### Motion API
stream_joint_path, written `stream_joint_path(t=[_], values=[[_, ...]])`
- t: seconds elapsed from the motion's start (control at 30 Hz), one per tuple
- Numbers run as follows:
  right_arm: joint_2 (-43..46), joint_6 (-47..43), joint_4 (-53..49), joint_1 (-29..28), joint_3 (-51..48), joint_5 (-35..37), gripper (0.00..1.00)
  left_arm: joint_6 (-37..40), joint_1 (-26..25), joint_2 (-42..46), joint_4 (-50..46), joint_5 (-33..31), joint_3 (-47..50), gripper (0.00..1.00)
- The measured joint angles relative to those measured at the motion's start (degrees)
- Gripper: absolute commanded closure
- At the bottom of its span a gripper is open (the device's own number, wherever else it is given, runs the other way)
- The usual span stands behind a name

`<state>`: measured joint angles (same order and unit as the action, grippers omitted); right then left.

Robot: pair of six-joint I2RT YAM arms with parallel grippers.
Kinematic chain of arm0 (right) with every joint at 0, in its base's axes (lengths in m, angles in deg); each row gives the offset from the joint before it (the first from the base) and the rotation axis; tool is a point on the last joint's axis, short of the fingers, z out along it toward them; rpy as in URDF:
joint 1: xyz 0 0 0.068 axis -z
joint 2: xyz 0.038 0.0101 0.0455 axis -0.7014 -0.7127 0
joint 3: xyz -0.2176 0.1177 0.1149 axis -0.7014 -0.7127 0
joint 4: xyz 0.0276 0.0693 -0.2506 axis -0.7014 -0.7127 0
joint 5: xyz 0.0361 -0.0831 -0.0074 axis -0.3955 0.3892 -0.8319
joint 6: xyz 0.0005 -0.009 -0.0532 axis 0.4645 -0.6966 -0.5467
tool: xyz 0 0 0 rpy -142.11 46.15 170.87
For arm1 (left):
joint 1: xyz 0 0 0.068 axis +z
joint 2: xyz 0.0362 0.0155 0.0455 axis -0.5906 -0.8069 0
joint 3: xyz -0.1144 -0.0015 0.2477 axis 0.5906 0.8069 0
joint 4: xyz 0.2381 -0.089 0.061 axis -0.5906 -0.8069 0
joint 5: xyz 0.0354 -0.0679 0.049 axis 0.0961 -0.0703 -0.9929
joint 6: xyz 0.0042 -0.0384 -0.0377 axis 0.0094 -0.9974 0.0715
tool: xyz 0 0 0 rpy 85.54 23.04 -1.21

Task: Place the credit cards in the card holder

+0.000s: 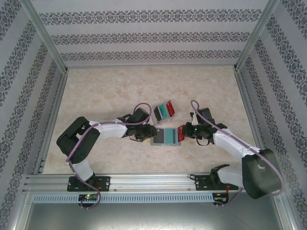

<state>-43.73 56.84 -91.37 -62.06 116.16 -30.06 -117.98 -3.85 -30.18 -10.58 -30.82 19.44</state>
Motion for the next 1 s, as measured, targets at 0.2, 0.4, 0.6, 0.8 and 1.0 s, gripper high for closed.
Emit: stream_joint_path(t=[0.2, 0.4, 0.6, 0.8, 1.0], values=[[-1.1, 0.2, 1.0, -0.1, 0.0, -0.1, 0.94, 0.0, 0.0, 0.0, 0.0, 0.0, 0.0, 0.58], [-3.0, 0.2, 1.9, -1.5, 0.0, 0.3, 0.94, 0.0, 0.0, -0.1, 0.0, 0.0, 0.0, 0.59], [-3.8, 0.7, 3.2, -1.9, 0.0, -0.2, 0.94, 0.0, 0.0, -0.1, 0.0, 0.0, 0.0, 0.60], [-0.8, 2.0, 2.2, -3.0, 0.2, -0.6, 0.93, 0.0, 0.0, -0.1, 0.0, 0.0, 0.0, 0.64], [2.4, 3.6, 2.4, -4.6, 3.2, -2.0, 0.93, 0.0, 0.0, -0.3, 0.1, 0.0, 0.0, 0.68]])
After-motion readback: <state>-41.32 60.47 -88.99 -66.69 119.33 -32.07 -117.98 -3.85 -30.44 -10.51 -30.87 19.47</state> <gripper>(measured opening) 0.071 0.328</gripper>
